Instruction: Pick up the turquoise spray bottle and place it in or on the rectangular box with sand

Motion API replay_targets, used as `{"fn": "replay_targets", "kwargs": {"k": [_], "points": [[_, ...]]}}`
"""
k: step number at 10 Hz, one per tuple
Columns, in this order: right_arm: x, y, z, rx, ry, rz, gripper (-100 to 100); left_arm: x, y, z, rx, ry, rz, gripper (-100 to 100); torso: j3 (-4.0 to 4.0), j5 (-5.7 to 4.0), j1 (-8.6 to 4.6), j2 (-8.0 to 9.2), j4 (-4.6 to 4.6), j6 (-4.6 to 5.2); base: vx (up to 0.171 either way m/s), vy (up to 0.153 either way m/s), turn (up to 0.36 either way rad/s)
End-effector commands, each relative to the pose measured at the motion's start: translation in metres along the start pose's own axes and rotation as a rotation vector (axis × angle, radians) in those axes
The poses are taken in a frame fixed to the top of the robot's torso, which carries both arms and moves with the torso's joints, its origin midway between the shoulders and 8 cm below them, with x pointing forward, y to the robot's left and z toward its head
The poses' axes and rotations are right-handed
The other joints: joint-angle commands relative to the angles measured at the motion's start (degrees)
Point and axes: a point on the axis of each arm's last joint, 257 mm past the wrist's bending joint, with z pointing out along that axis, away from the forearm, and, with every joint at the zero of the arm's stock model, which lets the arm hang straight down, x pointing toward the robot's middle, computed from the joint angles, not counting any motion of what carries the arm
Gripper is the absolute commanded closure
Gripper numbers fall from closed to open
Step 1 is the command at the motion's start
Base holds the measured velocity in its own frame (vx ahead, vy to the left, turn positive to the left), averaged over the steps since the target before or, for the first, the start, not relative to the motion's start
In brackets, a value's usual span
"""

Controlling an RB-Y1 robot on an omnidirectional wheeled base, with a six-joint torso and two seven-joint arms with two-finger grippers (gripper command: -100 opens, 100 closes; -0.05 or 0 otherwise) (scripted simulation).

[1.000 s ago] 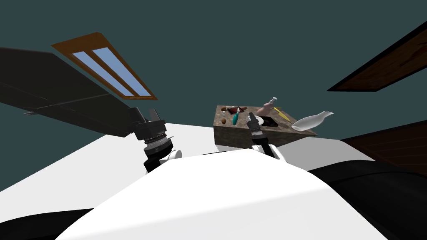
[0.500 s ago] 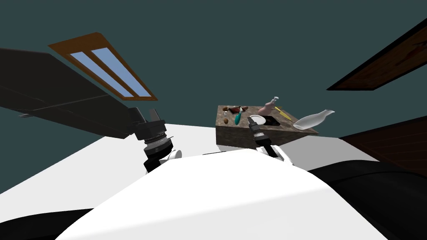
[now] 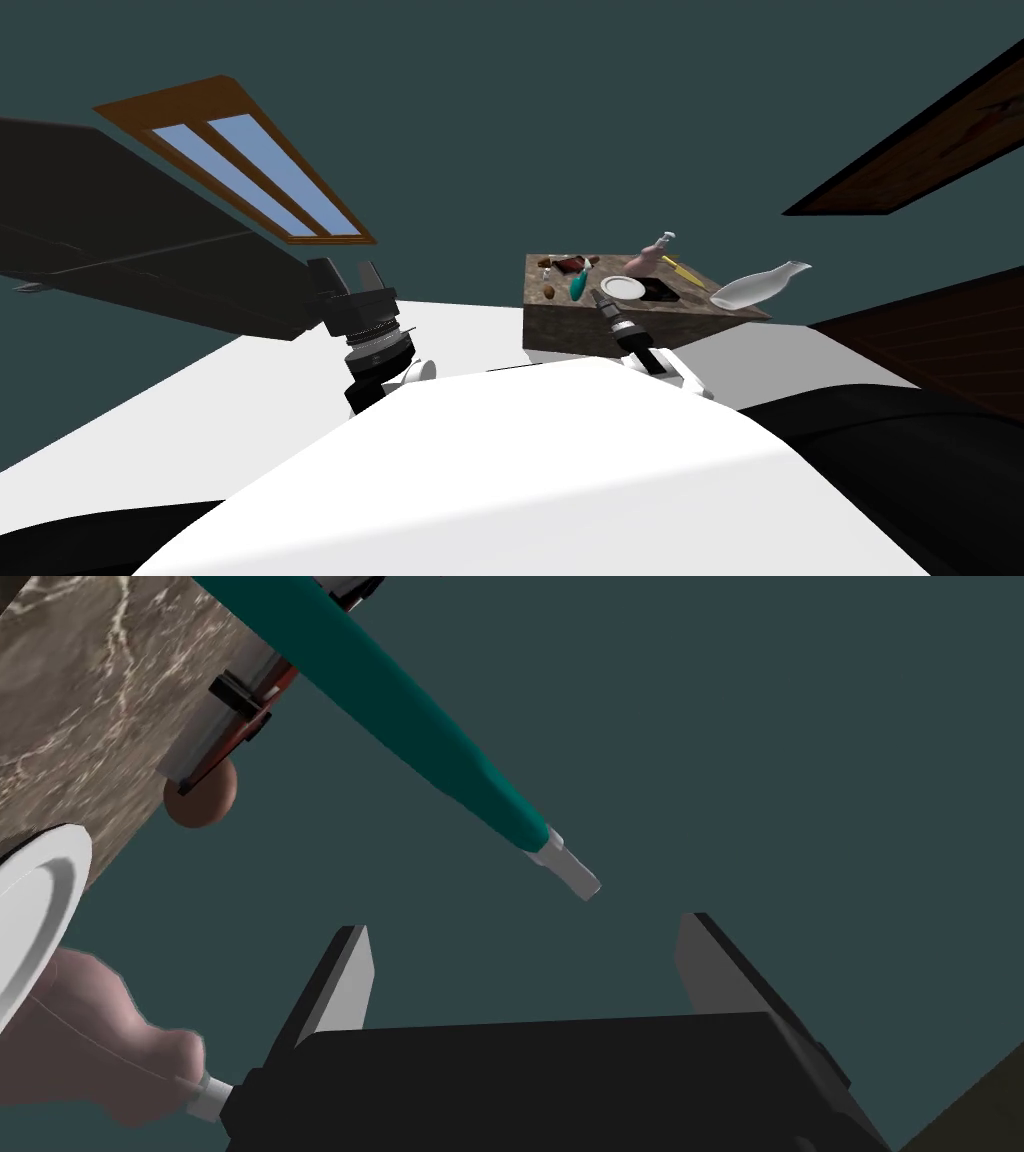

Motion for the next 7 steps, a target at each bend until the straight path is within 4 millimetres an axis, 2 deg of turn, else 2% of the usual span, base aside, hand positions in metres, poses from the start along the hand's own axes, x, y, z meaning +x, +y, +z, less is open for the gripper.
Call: {"fn": "replay_targets", "kwargs": {"k": [1,7], "points": [[-0.002,-0.017,0.001,0.040,0.027,-0.087,-100,0.000,0.000,0.000,0.000,0.000,0.000,0,0.00,0.00,0.00,0.00,0.00,0.00,0.070,0.103,-0.065],[-0.010,-0.063,0.013,0.136,0.108,-0.394,-100,0.000,0.000,0.000,0.000,0.000,0.000,0,-0.09,-0.01,-0.09,-0.15,-0.04,-0.01,0.086,0.096,-0.068]]}}
